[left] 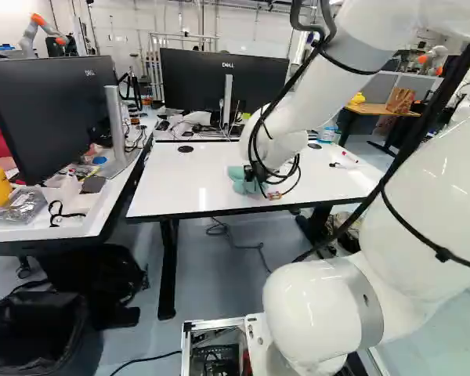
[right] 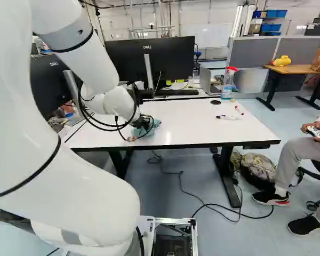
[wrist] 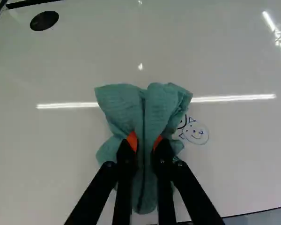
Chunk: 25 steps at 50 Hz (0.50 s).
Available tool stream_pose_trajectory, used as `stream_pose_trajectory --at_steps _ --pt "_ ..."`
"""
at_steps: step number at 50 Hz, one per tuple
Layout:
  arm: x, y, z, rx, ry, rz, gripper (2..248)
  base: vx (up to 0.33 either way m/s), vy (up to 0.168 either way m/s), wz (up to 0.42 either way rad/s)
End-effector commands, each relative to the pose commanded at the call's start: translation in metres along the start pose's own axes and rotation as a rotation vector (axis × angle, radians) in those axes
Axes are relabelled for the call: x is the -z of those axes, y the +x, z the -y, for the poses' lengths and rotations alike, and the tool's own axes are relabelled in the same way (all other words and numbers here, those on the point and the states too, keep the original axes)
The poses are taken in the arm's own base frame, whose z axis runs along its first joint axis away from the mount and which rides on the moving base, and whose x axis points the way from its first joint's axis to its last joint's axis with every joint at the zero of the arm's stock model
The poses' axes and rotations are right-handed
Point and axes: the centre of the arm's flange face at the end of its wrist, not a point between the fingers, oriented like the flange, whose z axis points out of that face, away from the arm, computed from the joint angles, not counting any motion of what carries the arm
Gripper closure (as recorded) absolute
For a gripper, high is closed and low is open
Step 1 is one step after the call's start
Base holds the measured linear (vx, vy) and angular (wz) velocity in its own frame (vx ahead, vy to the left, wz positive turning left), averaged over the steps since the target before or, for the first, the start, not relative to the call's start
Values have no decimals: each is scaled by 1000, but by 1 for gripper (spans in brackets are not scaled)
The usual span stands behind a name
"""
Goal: Clean the table with the green towel
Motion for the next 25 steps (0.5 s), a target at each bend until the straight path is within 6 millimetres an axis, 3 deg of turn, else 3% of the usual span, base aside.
stream_pose_trajectory --at_steps 13,25 --pt "1 -1 -1 -2 -1 0 196 0 0 0" --pt "8 -12 -14 -30 -23 -4 196 0 0 0"
